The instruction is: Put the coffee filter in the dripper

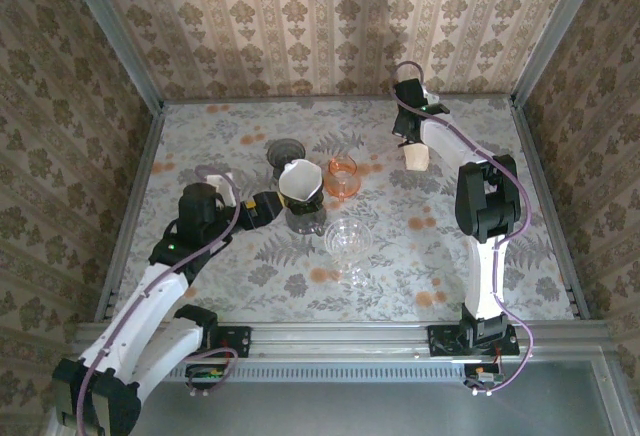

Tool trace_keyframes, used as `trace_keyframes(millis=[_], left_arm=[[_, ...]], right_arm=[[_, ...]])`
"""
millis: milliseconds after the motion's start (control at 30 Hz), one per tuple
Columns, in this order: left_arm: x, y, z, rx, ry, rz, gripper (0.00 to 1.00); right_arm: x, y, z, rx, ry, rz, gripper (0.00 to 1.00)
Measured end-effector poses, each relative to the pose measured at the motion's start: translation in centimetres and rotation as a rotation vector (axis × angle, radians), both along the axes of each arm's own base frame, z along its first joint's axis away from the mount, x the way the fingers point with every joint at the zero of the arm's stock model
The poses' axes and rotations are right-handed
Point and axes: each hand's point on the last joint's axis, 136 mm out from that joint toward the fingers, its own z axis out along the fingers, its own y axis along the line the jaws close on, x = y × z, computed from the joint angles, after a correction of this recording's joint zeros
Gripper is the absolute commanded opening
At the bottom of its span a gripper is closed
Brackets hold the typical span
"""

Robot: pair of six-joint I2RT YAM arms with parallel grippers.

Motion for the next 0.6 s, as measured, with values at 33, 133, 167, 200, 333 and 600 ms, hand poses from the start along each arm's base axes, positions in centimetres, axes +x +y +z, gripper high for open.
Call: trace_keyframes(millis=[33,133,167,200,333,600], left_arm=[[0.0,0.0,0.0,-0.001,0.000,0.000,0.98],[0.0,0.0,0.1,-0.003,-0.003,0.000,0.98],[0.0,0.0,0.1,-0.003,-0.003,0.000,0.98],[0.0,0.0,0.1,-0.003,-0.003,0.000,0.98],[0.1,0.1,0.1,-0.004,-0.001,0.003,0.98],[0.1,0.2,0.1,-0.008,0.001,0.005,0.98]], right_arm=[[0.0,0.0,0.0,-0.002,0.001,0.003,0.00],[0.0,0.2,0.0,-0.007,0.002,0.012,0.00],[0.0,0.2,0.0,-0.008,-0.001,0.014,0.00],[0.1,0.3,0.0,-0.011,-0.006,0.017,0.00],[-1.0,0.6,0.4,-0.025,-0.007,0.035,0.00],[-4.6,-0.1,5.0,-0.025,-0.104,0.032,0.00]])
